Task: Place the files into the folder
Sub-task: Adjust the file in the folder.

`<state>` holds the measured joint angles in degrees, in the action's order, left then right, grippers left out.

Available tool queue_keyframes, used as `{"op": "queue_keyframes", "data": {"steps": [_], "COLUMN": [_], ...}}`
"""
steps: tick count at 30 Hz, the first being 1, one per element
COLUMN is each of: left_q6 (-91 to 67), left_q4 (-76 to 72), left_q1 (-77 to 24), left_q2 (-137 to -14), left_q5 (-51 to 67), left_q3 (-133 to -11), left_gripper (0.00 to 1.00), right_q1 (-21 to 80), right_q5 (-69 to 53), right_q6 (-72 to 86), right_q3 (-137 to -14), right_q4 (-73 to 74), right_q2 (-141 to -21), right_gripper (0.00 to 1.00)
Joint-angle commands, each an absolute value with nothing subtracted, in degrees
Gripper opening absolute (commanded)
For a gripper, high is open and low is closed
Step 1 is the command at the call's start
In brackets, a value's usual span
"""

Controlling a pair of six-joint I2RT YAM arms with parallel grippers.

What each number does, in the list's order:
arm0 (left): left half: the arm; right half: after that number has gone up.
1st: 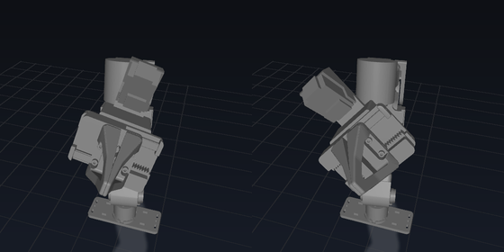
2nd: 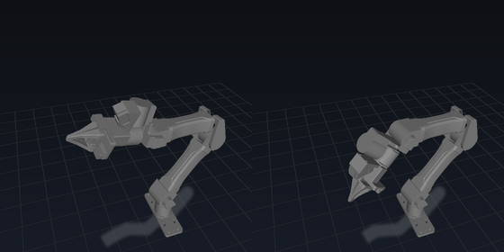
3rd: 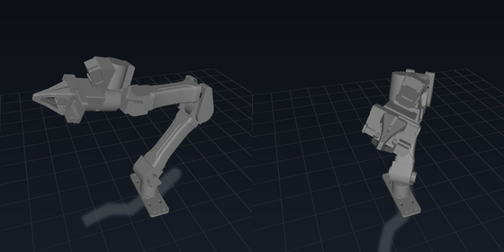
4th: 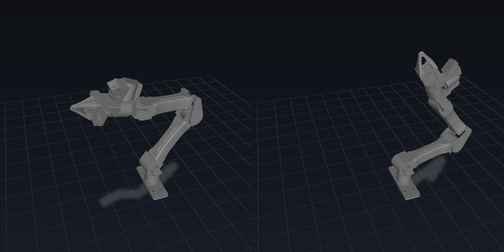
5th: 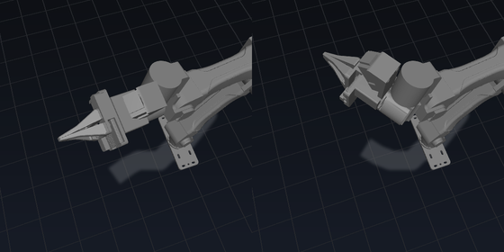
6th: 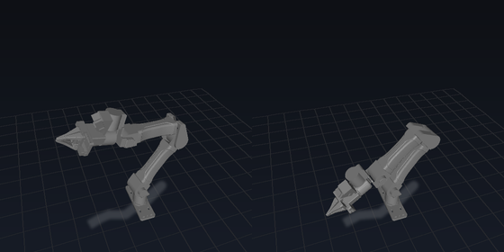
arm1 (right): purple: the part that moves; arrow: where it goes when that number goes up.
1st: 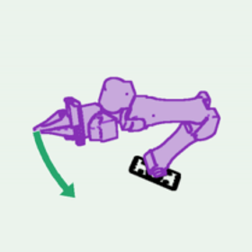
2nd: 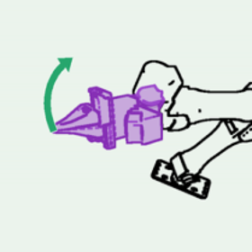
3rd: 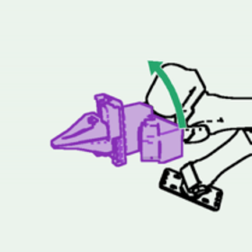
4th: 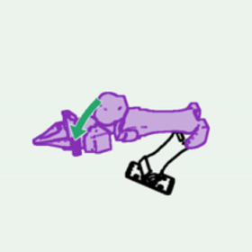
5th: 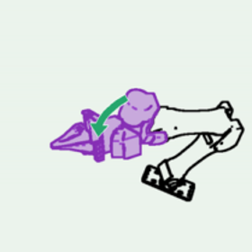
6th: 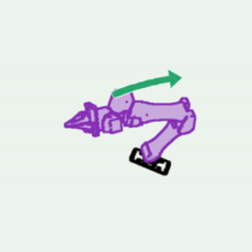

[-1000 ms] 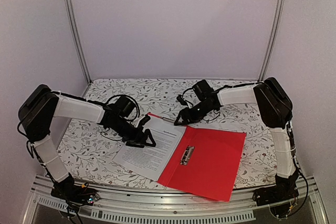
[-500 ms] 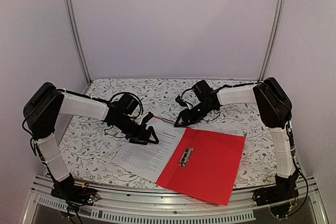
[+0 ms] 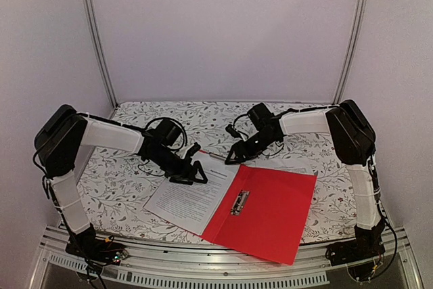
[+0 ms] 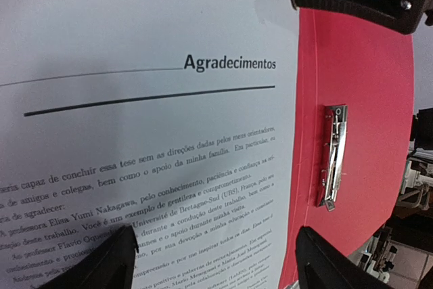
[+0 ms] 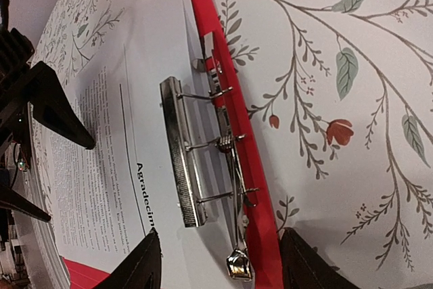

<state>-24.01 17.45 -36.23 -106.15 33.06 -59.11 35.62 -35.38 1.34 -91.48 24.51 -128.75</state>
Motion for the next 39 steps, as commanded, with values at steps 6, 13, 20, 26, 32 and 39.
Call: {"op": "queue_keyframes", "data": {"steps": [6, 13, 20, 26, 32, 39], "left_q6": [-23.22, -23.11, -22.8, -22.79, -22.79, -22.41], "left_q4": [17.05, 17.78, 17.85, 17.92, 18.01, 19.12], "left_q1": [-37.78, -37.78, -37.79, -37.78, -37.79, -37.79], "left_q2": [-109.07, -107.36, -107.99, -107.46, -106.74, -105.28], "left_q5": [32.52, 31.91, 31.49, 31.04, 31.29, 30.94], "left_q3": [-60.81, -60.73, -60.09, -59.09, -58.24, -57.66], "left_gripper": [0.82, 0.82, 0.82, 0.82, 0.82, 0.82], "right_q1": [36.76, 36.75, 36.68, 36.45, 35.85, 35.79], "right_q5": [-37.31, -35.23, -33.3, -30.73, -28.61, -30.01], "right_q6": [0.62, -1.05, 0.83, 4.2, 5.66, 6.65], "right_q3": [-92.11, -92.19, -93.14, -94.41, -94.96, -94.43], "right_q4": [28.53, 29.09, 28.92, 28.36, 28.2, 28.26], "right_q2": [-131.13, -130.9, -129.37, -127.88, -125.76, -125.77], "right_gripper": [0.59, 0.59, 0.61, 0.62, 0.62, 0.61]}}
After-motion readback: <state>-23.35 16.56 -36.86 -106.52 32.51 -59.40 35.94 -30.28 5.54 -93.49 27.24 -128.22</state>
